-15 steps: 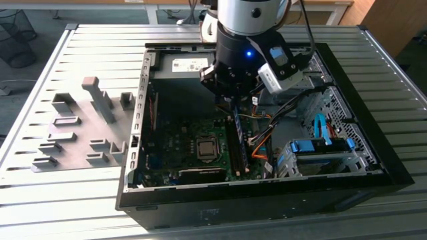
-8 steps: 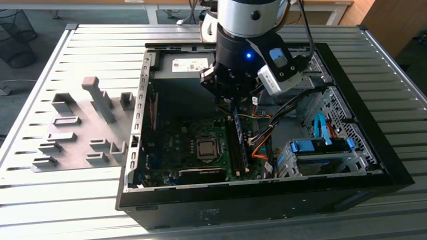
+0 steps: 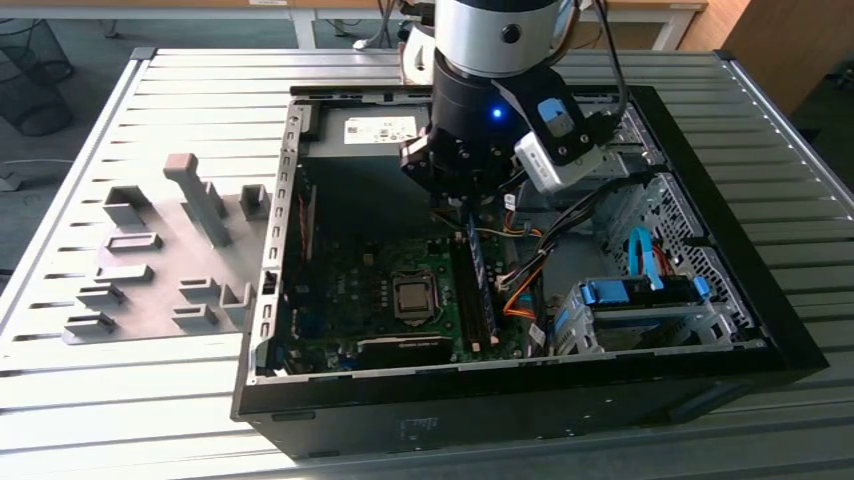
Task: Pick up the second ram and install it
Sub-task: 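Insert the second ram into the second slot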
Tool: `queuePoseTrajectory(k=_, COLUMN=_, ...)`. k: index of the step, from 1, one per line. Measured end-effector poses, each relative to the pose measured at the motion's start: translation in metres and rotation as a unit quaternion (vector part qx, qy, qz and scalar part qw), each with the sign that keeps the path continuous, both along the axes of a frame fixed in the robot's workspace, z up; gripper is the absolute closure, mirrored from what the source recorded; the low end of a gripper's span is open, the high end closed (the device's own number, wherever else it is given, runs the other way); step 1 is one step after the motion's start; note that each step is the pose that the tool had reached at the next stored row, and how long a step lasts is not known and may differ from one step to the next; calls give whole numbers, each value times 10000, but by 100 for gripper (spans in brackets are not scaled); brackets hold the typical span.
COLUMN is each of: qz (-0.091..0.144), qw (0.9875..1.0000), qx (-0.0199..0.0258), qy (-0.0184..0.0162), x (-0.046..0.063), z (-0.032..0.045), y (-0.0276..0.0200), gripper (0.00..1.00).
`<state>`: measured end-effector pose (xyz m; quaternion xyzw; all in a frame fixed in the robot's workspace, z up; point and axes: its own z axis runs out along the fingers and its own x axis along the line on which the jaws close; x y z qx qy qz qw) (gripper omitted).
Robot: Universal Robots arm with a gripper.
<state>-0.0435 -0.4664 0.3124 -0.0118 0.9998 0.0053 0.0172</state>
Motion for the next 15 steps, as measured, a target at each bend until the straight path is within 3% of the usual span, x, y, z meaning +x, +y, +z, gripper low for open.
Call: queuePoseTrajectory(k=15, qz=0, qw=10000, qx=2, qy=0, x=0, z=-25, y=0, gripper=86)
